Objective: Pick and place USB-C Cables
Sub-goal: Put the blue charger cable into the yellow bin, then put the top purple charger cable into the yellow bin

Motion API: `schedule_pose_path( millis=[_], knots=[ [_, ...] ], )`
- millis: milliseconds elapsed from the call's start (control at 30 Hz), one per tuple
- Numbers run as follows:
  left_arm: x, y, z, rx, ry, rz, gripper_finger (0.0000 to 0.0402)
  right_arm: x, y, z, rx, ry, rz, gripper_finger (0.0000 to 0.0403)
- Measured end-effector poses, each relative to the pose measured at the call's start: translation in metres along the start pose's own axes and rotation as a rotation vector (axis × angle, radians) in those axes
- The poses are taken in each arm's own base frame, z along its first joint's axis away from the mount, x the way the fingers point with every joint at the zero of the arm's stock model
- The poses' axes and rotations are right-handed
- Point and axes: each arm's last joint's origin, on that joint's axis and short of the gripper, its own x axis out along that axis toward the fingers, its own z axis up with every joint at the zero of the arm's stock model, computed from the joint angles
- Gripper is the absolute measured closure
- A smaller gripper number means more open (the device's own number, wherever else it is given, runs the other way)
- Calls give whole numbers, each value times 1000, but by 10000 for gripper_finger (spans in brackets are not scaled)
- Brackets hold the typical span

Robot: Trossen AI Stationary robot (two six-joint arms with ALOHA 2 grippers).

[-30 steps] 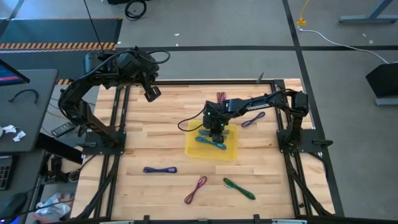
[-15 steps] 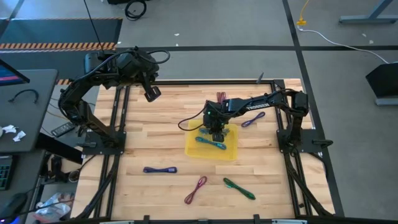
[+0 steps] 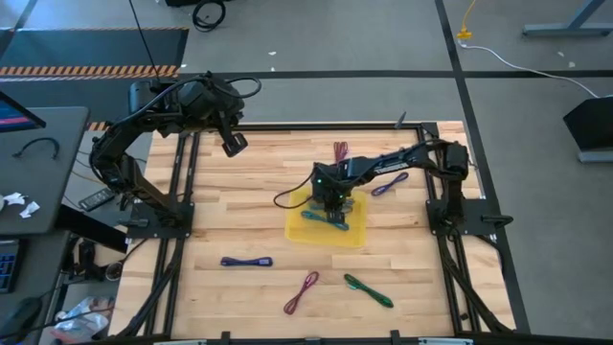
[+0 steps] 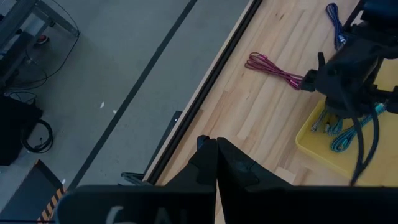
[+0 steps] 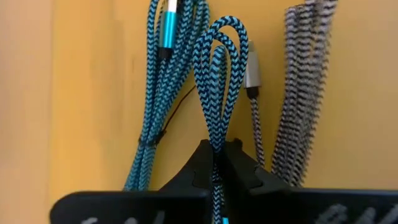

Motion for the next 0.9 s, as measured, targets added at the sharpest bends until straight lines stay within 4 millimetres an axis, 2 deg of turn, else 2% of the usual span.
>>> schedule_pose_path(
  millis=[333,600,700,900],
  knots=[
    [0,0,0,1,0,0,397,3,5,5,-17,-8,2,385],
    [0,0,0,1,0,-1,397,-1,7,5,-18,-16,4,319],
    [0,0,0,1,0,-1,397,-11,10,7,-8,-36,6,309],
    [0,0,0,2,0,-1,397,-46,20,22,-2,-112,6,307]
  ],
)
